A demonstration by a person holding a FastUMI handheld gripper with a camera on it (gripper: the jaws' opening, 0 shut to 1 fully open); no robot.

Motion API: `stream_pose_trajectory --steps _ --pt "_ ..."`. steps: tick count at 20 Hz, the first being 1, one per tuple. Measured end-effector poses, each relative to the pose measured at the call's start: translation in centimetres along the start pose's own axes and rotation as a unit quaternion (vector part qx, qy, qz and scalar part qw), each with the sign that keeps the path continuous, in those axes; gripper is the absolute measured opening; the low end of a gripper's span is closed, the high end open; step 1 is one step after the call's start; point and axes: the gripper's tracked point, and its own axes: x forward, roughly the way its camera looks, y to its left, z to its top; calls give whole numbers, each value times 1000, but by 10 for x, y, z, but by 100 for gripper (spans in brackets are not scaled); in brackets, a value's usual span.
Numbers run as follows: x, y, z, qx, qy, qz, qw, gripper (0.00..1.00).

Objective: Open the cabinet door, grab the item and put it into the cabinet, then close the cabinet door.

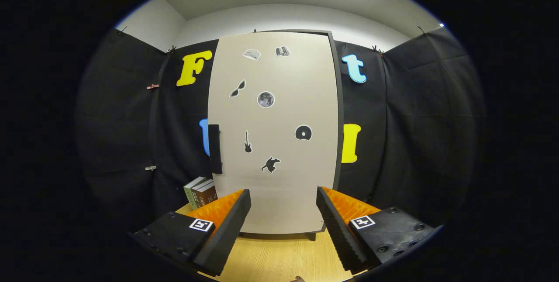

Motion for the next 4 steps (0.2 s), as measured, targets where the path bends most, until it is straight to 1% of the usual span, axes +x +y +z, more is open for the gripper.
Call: stream_pose_trajectory --steps 4 --pt "1 1 0 2 1 1 1000 98"
